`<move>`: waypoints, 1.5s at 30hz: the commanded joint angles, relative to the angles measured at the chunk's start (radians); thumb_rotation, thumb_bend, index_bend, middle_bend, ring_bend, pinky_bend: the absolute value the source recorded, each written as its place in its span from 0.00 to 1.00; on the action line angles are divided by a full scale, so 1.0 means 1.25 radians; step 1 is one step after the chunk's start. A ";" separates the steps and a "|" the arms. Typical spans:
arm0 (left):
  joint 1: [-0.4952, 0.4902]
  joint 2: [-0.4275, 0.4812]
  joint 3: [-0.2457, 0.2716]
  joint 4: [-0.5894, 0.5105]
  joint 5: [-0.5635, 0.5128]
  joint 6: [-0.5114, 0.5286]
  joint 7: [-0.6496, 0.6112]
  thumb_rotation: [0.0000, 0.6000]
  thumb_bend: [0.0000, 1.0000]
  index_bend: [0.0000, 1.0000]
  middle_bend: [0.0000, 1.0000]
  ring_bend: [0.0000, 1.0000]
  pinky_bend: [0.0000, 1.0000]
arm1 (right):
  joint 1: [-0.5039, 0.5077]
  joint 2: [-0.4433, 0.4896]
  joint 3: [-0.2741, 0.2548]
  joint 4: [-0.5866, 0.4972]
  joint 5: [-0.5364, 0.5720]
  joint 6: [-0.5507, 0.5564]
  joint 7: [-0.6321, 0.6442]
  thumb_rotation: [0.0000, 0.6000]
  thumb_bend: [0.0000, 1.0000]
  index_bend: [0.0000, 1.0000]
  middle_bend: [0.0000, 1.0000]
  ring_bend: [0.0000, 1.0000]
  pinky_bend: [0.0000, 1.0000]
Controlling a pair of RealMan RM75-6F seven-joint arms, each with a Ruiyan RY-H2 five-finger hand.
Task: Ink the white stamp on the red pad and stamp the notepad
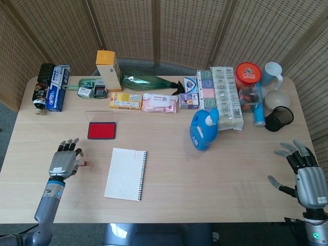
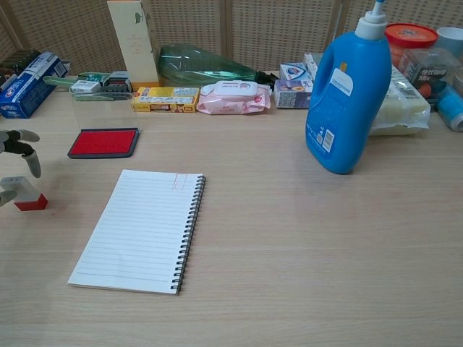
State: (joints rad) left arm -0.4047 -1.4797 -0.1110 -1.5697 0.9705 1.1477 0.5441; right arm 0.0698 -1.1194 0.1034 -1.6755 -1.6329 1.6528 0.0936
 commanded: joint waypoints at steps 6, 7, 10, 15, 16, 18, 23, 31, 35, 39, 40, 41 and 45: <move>-0.004 -0.004 0.005 0.002 -0.002 0.008 0.007 1.00 0.40 0.43 0.00 0.00 0.00 | 0.001 -0.001 0.000 0.001 0.000 -0.002 0.000 1.00 0.00 0.30 0.21 0.10 0.12; -0.005 -0.005 0.005 0.003 -0.004 0.008 0.009 1.00 0.40 0.43 0.00 0.00 0.00 | 0.001 0.000 0.000 0.001 0.000 -0.002 0.000 1.00 0.00 0.30 0.21 0.10 0.12; -0.007 -0.006 0.004 0.002 -0.011 0.012 0.016 1.00 0.42 0.44 0.00 0.00 0.00 | 0.001 0.000 0.000 0.001 0.002 -0.003 0.002 1.00 0.00 0.30 0.21 0.10 0.12; -0.010 -0.004 0.005 0.002 -0.020 0.014 0.021 1.00 0.45 0.45 0.00 0.00 0.00 | 0.002 0.000 -0.001 0.001 0.002 -0.005 0.001 1.00 0.00 0.30 0.21 0.10 0.12; -0.010 -0.004 0.005 0.003 -0.021 0.015 0.022 1.00 0.46 0.45 0.00 0.00 0.00 | 0.002 0.000 -0.001 0.001 0.002 -0.006 0.001 1.00 0.00 0.30 0.21 0.10 0.12; -0.011 -0.004 0.006 0.003 -0.022 0.015 0.024 1.00 0.47 0.46 0.00 0.00 0.00 | 0.002 0.000 -0.001 0.000 0.002 -0.006 0.000 1.00 0.00 0.30 0.21 0.10 0.12; -0.011 -0.003 0.012 0.000 -0.021 0.019 0.026 1.00 0.48 0.48 0.00 0.00 0.00 | 0.002 0.000 -0.002 0.001 0.002 -0.008 -0.001 1.00 0.00 0.30 0.21 0.10 0.12; -0.012 -0.001 0.016 -0.001 -0.016 0.028 0.027 1.00 0.49 0.52 0.00 0.00 0.00 | 0.002 0.001 -0.002 0.000 0.003 -0.009 0.001 1.00 0.00 0.30 0.21 0.10 0.12; -0.010 0.003 0.017 -0.004 -0.004 0.034 0.020 1.00 0.49 0.53 0.00 0.00 0.00 | 0.002 0.001 -0.002 -0.001 0.003 -0.008 0.000 1.00 0.00 0.30 0.21 0.10 0.12; -0.006 0.009 0.022 -0.010 0.010 0.042 0.013 1.00 0.49 0.54 0.00 0.01 0.00 | 0.003 0.000 -0.002 -0.001 0.002 -0.008 -0.001 1.00 0.00 0.30 0.21 0.10 0.12; -0.006 0.010 0.023 -0.011 0.014 0.044 0.011 1.00 0.49 0.55 0.01 0.03 0.00 | 0.003 0.000 -0.002 -0.001 0.001 -0.008 -0.001 1.00 0.00 0.30 0.21 0.10 0.12; -0.005 0.011 0.024 -0.012 0.021 0.049 0.009 1.00 0.49 0.55 0.02 0.04 0.01 | 0.002 0.000 -0.003 -0.001 0.001 -0.008 -0.002 1.00 0.00 0.30 0.21 0.10 0.12; 0.000 0.007 0.027 -0.005 0.051 0.069 0.002 1.00 0.49 0.60 0.22 0.19 0.20 | 0.002 0.000 -0.004 -0.001 0.000 -0.008 -0.003 1.00 0.00 0.30 0.21 0.10 0.12</move>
State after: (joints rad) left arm -0.4071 -1.4684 -0.0789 -1.5798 1.0237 1.2256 0.5501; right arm 0.0723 -1.1197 0.0989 -1.6768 -1.6332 1.6431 0.0897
